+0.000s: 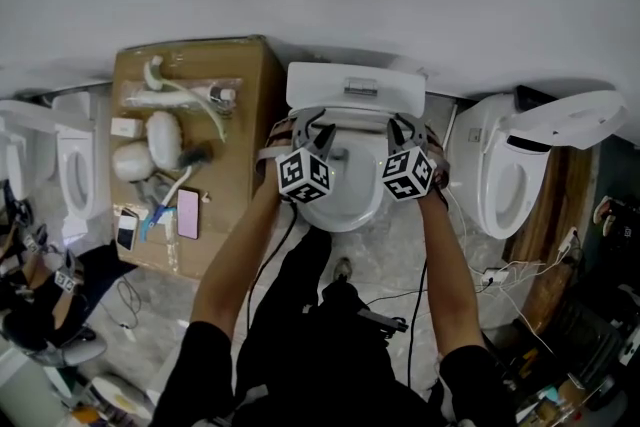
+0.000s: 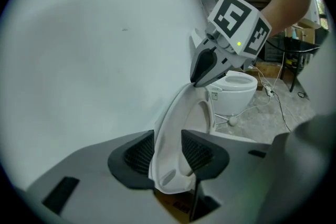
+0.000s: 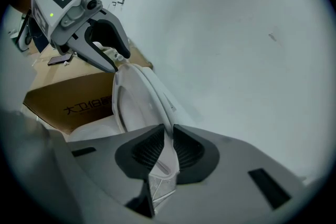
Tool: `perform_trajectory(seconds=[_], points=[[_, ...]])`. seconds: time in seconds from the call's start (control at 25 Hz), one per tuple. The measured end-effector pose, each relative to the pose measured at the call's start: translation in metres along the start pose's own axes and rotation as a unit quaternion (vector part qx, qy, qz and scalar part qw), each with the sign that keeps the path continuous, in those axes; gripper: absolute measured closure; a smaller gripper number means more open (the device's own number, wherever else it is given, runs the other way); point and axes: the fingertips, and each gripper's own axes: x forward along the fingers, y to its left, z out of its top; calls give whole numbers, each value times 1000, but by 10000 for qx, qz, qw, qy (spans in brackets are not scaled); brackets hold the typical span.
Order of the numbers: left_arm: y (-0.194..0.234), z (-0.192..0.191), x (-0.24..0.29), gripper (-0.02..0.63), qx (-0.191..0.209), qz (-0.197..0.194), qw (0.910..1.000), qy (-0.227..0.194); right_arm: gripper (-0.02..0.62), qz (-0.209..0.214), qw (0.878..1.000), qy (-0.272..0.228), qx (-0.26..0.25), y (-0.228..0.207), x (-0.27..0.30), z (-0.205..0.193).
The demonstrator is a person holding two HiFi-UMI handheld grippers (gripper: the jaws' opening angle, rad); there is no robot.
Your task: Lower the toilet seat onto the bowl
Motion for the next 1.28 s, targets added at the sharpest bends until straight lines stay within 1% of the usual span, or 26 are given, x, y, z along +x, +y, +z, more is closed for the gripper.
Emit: perform_trajectory(seconds=[0.28, 0.4, 0.52, 0.64, 0.76, 0.88, 1.0, 1.12, 1.28], points=[[-15, -5, -5, 437, 180, 6, 9998, 30, 523, 112, 9997, -28, -206, 24, -22, -10], [-33, -9, -13, 439, 380, -155, 9991, 88, 523, 203, 9993, -44, -310, 39, -35, -18], [-55, -21, -21, 444, 520, -331, 9977, 278, 523, 330, 9985, -38, -425, 56, -47, -27], [-78, -33, -33, 470, 630, -439, 9963, 387, 522, 518, 9971, -16, -565, 77, -61, -39], [-100, -44, -47, 526, 783, -578, 9944, 421, 518, 730, 9948, -18, -705, 103, -75, -53], [-134, -61, -61, 526, 990, -941, 9892, 535, 515, 1007, 9910, 16, -880, 134, -89, -71], [-171, -83, -72, 526, 1293, -1324, 9797, 776, 509, 1284, 9868, 63, -989, 168, -100, -93], [-204, -106, -75, 522, 1592, -1437, 9725, 913, 506, 1449, 9834, 100, -1086, 201, -106, -116], [-242, -126, -84, 513, 1607, -1548, 9694, 1025, 501, 1653, 9787, 139, -1206, 238, -109, -144]])
